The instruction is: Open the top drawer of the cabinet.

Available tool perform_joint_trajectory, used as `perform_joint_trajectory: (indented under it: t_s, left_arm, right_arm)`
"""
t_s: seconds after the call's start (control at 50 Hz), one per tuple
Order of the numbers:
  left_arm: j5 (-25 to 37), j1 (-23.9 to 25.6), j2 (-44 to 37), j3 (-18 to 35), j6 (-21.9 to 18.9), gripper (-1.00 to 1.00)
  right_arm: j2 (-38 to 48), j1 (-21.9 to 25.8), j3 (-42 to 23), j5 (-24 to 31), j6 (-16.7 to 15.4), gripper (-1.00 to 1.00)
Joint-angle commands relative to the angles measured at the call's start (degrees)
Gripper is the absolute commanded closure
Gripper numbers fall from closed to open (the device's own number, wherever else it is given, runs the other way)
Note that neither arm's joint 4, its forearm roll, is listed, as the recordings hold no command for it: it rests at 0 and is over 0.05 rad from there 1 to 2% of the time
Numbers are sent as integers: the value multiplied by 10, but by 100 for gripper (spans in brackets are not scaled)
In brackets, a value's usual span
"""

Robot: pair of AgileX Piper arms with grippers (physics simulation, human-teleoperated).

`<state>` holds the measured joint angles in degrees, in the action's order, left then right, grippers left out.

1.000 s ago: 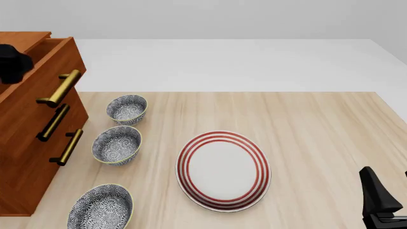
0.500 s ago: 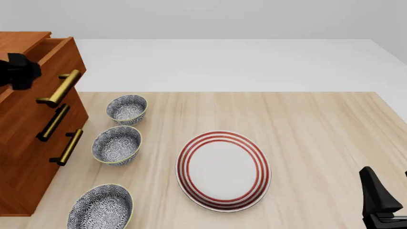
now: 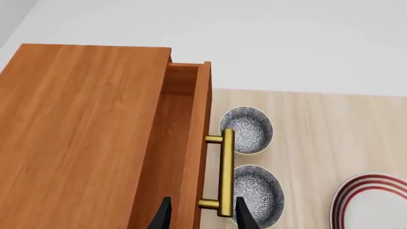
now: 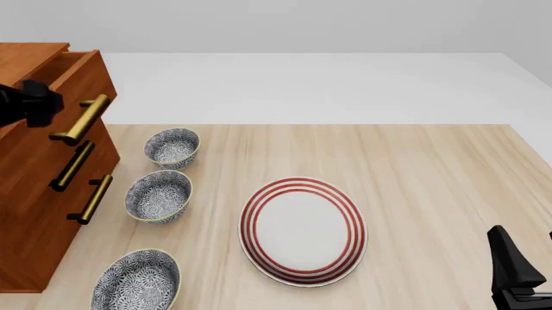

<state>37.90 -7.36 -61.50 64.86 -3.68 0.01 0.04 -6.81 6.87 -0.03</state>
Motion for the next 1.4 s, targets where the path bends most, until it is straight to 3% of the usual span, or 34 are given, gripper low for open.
perform_joint_trajectory:
  t_s: [0.02,1.4]
  left_arm:
    - [-7,1,-7,-7,-2,-100]
    - [-31,-4,-67,-3,1,-100]
  right_arm:
    - [0,0,0,0,0,-100]
    - [0,0,0,0,0,-100]
